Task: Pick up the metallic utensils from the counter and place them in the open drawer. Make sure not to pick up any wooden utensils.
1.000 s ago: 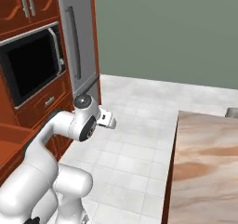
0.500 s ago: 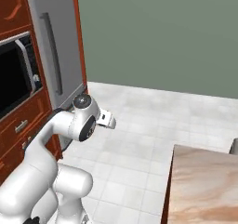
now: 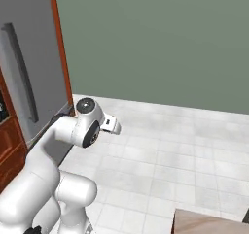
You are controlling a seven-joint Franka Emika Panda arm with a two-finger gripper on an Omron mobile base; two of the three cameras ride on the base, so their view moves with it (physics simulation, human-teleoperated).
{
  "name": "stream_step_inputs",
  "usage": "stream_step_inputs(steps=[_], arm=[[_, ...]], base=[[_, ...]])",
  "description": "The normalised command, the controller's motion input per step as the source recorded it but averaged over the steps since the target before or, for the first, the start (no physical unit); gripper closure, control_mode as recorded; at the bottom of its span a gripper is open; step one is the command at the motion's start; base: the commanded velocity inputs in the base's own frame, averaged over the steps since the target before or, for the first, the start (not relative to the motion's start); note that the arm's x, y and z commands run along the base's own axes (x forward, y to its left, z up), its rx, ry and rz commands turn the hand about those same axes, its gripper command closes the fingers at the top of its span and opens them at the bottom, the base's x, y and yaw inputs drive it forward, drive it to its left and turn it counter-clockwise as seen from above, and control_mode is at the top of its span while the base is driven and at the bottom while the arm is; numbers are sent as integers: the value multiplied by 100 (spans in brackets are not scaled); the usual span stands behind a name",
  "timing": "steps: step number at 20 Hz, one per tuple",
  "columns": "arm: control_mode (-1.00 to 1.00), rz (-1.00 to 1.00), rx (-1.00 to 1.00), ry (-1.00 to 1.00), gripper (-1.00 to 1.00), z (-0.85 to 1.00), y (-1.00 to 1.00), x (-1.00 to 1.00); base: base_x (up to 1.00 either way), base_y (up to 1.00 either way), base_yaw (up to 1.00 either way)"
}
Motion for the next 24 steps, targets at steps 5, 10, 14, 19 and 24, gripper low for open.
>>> stream_step_inputs(steps=[5,10,14,19,24], arm=[[100,0,0,0,-100,0,0,0],[100,0,0,0,-100,0,0,0],[100,0,0,0,-100,0,0,0],[100,0,0,0,-100,0,0,0],[100,0,0,0,-100,0,0,0]], base=[[100,-14,-17],[100,-15,-26],[100,-24,-28],[100,-26,-31],[100,-26,-38]])
